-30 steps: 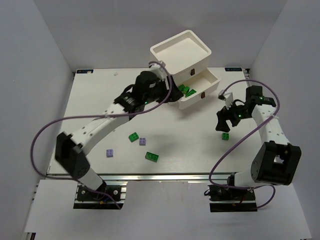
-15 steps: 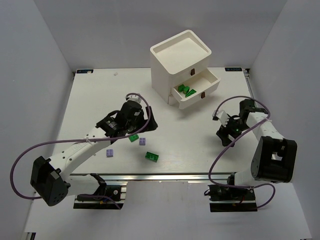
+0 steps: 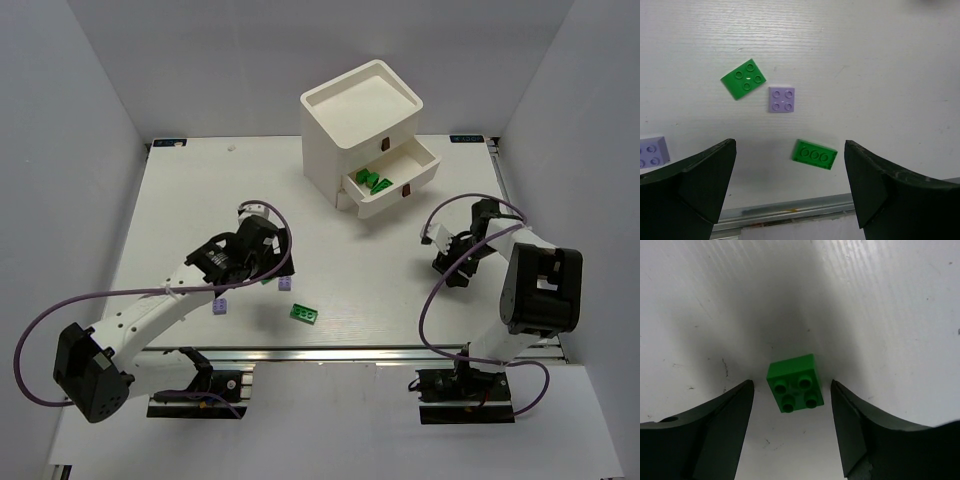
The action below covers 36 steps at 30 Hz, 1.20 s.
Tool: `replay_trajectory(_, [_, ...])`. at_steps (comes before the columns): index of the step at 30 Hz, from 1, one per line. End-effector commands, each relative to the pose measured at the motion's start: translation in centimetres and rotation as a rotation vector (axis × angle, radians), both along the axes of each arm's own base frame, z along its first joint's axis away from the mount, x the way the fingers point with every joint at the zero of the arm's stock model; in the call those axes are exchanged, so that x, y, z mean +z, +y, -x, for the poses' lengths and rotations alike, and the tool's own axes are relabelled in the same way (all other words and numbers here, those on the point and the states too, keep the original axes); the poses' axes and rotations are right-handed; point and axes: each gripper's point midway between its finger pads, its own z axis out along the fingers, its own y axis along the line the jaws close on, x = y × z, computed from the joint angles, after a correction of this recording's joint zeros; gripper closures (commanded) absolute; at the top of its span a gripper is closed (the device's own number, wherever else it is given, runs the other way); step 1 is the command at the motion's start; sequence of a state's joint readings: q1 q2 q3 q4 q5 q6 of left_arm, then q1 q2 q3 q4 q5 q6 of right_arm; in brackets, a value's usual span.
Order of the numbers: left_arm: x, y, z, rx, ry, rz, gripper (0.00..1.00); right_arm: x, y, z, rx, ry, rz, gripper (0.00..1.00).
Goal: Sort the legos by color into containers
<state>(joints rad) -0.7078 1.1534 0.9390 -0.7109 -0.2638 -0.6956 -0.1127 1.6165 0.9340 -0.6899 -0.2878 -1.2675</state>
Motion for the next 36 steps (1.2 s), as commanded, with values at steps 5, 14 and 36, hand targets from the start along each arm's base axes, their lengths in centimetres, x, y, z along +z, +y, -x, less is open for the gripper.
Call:
replay_trajectory(5, [-0.6,2.3,0.7,0.041,-0.018,-0.056,0.02,0.1,0.5,-0.4,0.102,-0.004,-0.016,0.55])
replay_trajectory(14, [-3.9,3.6,0.1,0.041,0.041,-0.200,0.02,6.5,3.7,-2.3,0.086,-0.063,-0.196,1.00])
replay_trajectory(36, [-6.8,2.7,-5.6,-0.096,0.150,-0.322,0.02,24.1,18.0,-22.7,-0.393,-0.392,-0.614,1.00])
